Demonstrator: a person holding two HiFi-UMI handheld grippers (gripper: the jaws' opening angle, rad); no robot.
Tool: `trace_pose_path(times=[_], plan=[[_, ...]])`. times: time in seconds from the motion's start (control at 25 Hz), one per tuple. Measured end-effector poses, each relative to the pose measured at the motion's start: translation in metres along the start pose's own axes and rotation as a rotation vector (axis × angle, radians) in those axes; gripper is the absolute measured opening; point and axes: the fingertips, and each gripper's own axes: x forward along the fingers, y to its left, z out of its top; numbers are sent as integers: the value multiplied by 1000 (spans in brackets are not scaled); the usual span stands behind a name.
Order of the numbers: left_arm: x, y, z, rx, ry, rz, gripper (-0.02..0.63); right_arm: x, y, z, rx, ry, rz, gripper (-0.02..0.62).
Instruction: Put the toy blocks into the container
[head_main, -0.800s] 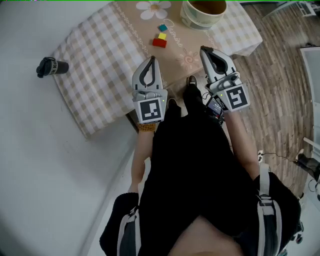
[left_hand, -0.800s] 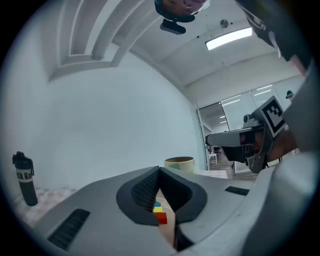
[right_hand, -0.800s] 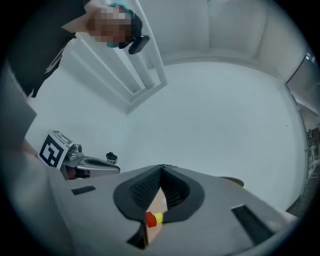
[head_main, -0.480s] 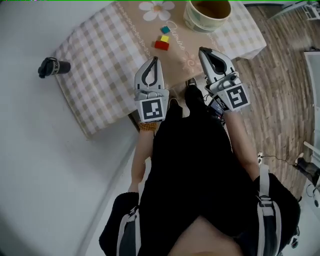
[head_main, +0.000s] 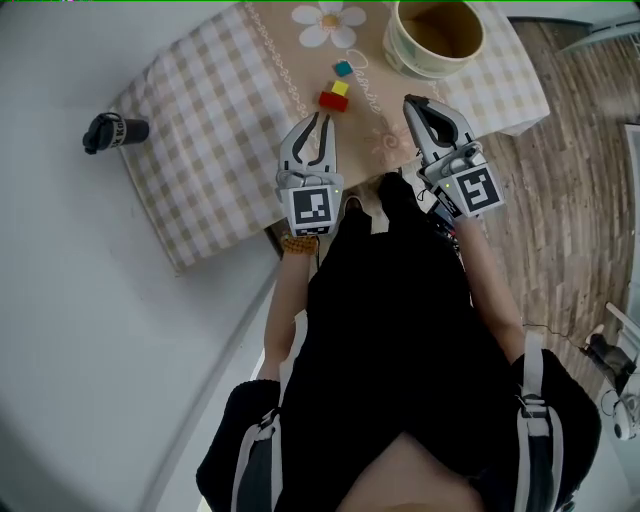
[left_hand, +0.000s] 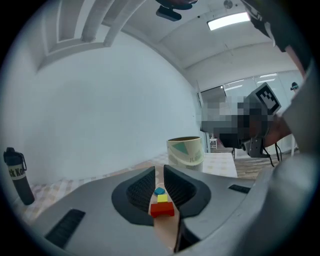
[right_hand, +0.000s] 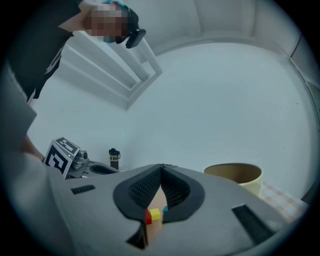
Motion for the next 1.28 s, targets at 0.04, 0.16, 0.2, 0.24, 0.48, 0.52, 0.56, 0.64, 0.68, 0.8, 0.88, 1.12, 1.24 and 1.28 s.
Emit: trace_pose_path(times=[0.04, 0.16, 0.2, 0.24, 0.48, 0.52, 0.56, 0.64, 0.68, 0.8, 0.88, 1.12, 1.24, 1.28], plan=[[6, 0, -5, 0, 15, -2, 68, 4, -3, -2, -8, 5, 7, 0], [21, -1, -24, -4, 67, -17, 115, 13, -7, -12, -19, 36, 34, 0], [25, -1, -31, -6, 86, -20, 115, 15, -7, -17, -21, 52, 43, 0], [30, -2, -39, -7, 105, -24, 115, 16, -7, -22, -24, 68, 51, 0], [57, -6, -87, -28, 237, -64, 194, 27, -11, -37, -16, 91, 88, 0], [60, -7, -95, -35, 259, -74, 225, 27, -11, -40, -16, 97, 91, 0], [64, -9, -102, -41, 282, -85, 257, 26, -12, -43, -14, 105, 93, 0], [70, -11, -114, -50, 318, -96, 288, 27, -14, -45, -4, 109, 93, 0], [74, -10, -120, -54, 332, -98, 288, 28, -16, -46, 0, 112, 93, 0], [88, -7, -130, -70, 364, -108, 301, 34, -23, -50, 2, 133, 93, 0], [88, -12, -134, -76, 379, -109, 304, 30, -24, -51, 12, 135, 90, 0], [90, -15, -150, -95, 436, -94, 316, 27, -29, -52, 18, 135, 95, 0], [91, -13, -154, -99, 451, -92, 316, 28, -29, -55, 22, 148, 99, 0], [91, -14, -154, -97, 451, -95, 313, 28, -29, -56, 25, 148, 102, 0]])
